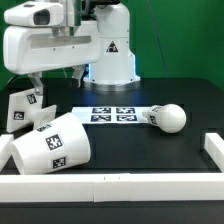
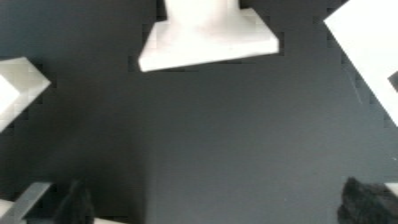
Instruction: Assemble lamp
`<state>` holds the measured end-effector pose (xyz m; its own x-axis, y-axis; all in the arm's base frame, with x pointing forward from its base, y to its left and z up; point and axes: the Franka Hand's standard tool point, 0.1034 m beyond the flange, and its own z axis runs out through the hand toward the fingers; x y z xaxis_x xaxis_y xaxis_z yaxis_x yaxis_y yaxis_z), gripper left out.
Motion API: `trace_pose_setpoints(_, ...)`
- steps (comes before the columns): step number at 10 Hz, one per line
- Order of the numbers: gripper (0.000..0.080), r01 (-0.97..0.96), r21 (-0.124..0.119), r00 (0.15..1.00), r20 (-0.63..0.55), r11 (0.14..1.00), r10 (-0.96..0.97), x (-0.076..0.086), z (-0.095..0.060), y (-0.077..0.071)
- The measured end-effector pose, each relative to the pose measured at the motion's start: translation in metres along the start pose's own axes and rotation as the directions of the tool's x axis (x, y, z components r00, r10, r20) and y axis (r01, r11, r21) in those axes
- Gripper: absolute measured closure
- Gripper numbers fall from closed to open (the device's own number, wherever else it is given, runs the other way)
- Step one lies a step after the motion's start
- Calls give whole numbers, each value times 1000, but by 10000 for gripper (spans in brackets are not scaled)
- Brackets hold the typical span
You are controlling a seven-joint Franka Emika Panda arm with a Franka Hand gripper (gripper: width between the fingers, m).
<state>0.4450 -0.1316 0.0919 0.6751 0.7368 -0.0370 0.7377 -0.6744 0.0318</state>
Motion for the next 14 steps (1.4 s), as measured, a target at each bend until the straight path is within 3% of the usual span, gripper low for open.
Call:
trace_pose_setpoints(1, 101, -5, -14, 1000, 15, 1000, 5, -1, 2, 4)
trace_pose_setpoints(3, 101, -65, -80, 996, 47, 995, 69, -1, 7, 19)
trace_pose_setpoints(4, 101, -125, -105, 990, 57, 987, 131, 8, 11, 20)
trace_pose_setpoints(5, 101, -170, -111, 979, 91, 979, 181, 17, 17, 15)
trace_pose_setpoints(7, 101, -235, -56, 953, 182, 970, 241, 23, 20, 2)
trace_pose_setpoints(10, 101, -221, -13, 915, 343, 975, 212, 28, 25, -5)
trace_pose_setpoints(11, 101, -190, -20, 896, 405, 982, 182, 21, 23, 8)
trace_pose_setpoints(12, 101, -160, -57, 875, 455, 985, 168, 19, 15, 26)
trace_pose_setpoints(13, 101, -123, -105, 847, 506, 987, 160, 21, 10, 33)
trace_pose_setpoints(14, 101, -83, -134, 834, 533, 987, 143, 23, 14, 28)
